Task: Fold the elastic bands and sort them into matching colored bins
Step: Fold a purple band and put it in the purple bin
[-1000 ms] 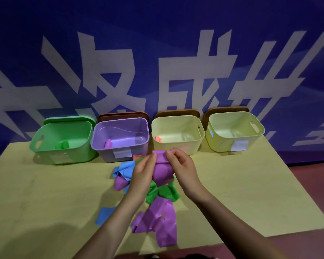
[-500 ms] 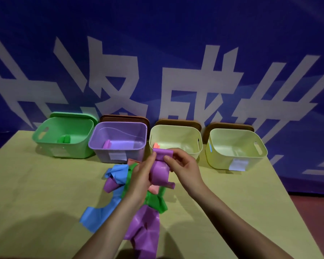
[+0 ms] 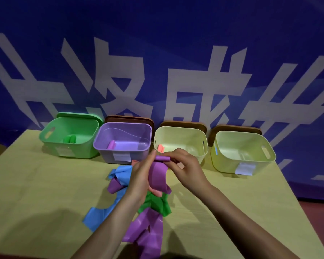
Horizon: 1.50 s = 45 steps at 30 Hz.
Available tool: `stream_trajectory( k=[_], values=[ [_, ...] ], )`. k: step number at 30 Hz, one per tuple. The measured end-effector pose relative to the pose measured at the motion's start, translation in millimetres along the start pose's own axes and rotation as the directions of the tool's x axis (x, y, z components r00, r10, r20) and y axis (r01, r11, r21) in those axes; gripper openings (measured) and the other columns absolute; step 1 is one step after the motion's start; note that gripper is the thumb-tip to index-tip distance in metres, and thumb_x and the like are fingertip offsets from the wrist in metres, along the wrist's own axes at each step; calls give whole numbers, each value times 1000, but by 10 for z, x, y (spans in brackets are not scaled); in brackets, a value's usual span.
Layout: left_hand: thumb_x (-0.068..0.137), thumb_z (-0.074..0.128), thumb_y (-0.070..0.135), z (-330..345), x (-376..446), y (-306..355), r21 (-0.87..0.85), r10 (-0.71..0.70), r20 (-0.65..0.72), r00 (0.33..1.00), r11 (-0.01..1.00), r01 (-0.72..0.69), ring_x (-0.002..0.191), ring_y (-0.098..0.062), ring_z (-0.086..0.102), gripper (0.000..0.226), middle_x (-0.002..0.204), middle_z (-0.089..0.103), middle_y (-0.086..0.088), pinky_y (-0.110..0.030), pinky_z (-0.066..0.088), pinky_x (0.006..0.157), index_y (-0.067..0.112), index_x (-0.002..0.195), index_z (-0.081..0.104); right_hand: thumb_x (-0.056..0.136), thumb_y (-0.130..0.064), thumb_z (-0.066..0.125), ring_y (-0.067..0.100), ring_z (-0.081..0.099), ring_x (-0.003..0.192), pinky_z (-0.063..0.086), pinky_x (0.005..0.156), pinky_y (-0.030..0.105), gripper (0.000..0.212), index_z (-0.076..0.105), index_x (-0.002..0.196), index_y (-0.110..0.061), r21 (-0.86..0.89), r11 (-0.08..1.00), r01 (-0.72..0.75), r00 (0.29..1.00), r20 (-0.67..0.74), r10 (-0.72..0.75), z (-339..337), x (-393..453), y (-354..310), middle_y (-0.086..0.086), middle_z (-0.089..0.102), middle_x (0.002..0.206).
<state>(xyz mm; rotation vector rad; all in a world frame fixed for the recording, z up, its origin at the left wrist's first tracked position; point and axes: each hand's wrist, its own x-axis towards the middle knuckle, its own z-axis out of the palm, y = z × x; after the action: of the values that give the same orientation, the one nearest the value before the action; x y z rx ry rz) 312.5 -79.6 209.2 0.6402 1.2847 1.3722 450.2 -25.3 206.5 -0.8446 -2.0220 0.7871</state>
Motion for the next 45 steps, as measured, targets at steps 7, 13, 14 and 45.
stream_trajectory(
  k=[7,13,14,45],
  values=[
    [82,63,41,-227,31,-40,-97,-15,-80,997,995,8,105,-31,64,38,111,69,-18,-49,45,98,10,101,74,88,-16,63,-3,53,77,37,73,8,25,72,112,-18,-68,995,66,996,66,-61,129,70,-86,-5,59,85],
    [93,58,30,-367,56,27,-77,-11,-86,996,997,4,83,-24,65,28,92,72,-14,-34,50,76,6,92,72,89,-17,58,3,55,83,41,78,11,32,68,119,-16,-58,998,29,989,146,-20,212,112,-156,-4,59,94],
    [94,56,27,-377,66,36,-85,-15,-84,996,996,8,82,-24,65,26,91,71,-15,-34,50,76,6,94,71,89,-16,56,3,55,85,41,79,12,34,67,121,-16,-50,999,7,987,159,1,221,112,-166,-5,59,96],
    [93,56,42,-877,62,90,417,-10,30,999,909,-3,79,-27,65,33,85,72,-12,-40,50,75,14,83,72,92,-8,58,13,45,52,37,53,20,22,64,71,-9,669,553,-496,759,26,650,978,-66,-464,1,51,52]
  ],
)
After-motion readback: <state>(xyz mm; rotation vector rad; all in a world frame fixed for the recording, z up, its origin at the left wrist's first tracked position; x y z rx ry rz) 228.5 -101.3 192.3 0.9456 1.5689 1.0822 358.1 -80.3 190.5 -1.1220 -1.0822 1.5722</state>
